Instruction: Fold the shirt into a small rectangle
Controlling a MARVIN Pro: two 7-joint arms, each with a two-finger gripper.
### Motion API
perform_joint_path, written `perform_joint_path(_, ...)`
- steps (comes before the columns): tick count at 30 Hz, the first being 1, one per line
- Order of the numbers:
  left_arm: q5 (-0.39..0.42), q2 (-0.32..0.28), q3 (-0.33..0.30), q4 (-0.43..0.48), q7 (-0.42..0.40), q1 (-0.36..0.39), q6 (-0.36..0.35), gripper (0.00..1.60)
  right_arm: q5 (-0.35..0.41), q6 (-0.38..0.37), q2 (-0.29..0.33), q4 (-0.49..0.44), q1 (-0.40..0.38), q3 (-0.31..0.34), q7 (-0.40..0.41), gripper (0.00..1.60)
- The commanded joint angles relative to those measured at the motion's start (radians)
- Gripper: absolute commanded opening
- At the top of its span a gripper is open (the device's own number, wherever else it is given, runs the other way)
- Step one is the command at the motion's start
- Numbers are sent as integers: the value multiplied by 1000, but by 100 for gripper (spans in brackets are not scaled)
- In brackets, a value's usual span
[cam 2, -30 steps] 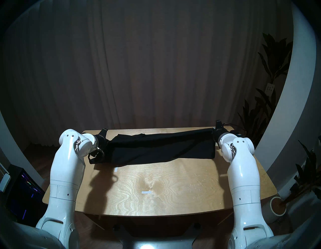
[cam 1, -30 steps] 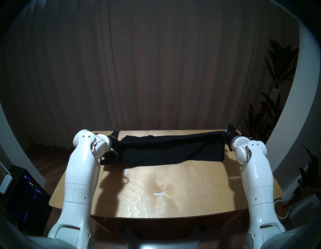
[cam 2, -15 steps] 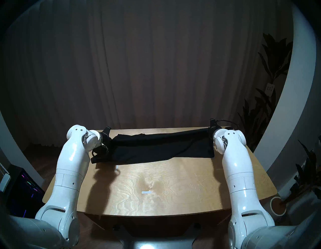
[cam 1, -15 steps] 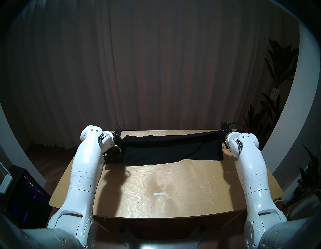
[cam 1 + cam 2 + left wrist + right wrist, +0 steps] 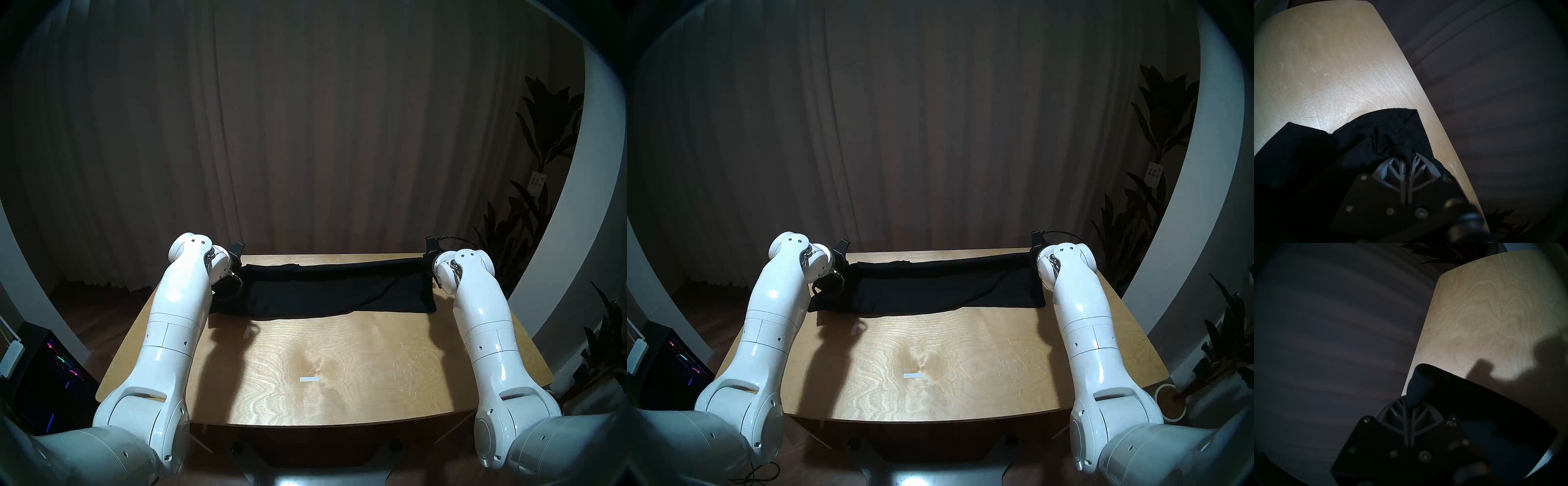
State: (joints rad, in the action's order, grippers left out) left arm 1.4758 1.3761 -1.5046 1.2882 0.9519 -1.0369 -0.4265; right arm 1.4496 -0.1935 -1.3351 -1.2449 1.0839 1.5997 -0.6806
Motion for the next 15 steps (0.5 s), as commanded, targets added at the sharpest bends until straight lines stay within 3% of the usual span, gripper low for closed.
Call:
perform_joint_path(1, -23, 6, 14, -32, -13, 107, 13, 0, -7, 16, -11, 12, -86, -7, -10, 0)
perform_joint_path(15, -61, 23, 59, -180, -26, 211, 34, 0, -18, 40, -44, 88, -160, -42, -51, 0)
